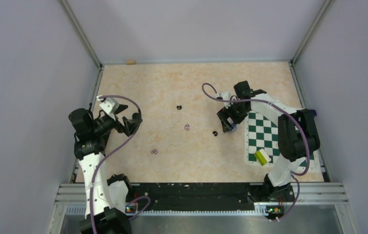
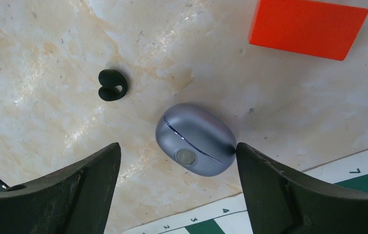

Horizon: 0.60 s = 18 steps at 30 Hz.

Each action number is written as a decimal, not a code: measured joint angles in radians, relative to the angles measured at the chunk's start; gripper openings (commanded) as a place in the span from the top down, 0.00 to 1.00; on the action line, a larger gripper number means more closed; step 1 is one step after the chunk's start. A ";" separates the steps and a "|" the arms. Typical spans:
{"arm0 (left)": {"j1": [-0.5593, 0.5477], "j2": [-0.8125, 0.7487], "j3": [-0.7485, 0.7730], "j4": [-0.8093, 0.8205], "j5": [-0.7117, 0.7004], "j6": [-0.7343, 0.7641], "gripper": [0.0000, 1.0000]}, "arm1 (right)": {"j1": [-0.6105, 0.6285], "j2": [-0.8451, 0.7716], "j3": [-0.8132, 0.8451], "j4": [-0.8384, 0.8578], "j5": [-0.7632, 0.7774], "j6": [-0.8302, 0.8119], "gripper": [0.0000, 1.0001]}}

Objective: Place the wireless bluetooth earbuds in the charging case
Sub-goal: Move the charging case to the center of the board.

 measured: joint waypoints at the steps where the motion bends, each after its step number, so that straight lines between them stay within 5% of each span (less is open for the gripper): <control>1: 0.000 0.000 0.000 0.000 0.000 0.000 0.01 | 0.000 0.000 0.000 -0.008 -0.001 -0.004 0.13; 18: 0.005 0.000 0.000 0.000 0.010 0.000 0.01 | 0.000 0.000 0.000 -0.056 -0.023 -0.041 0.13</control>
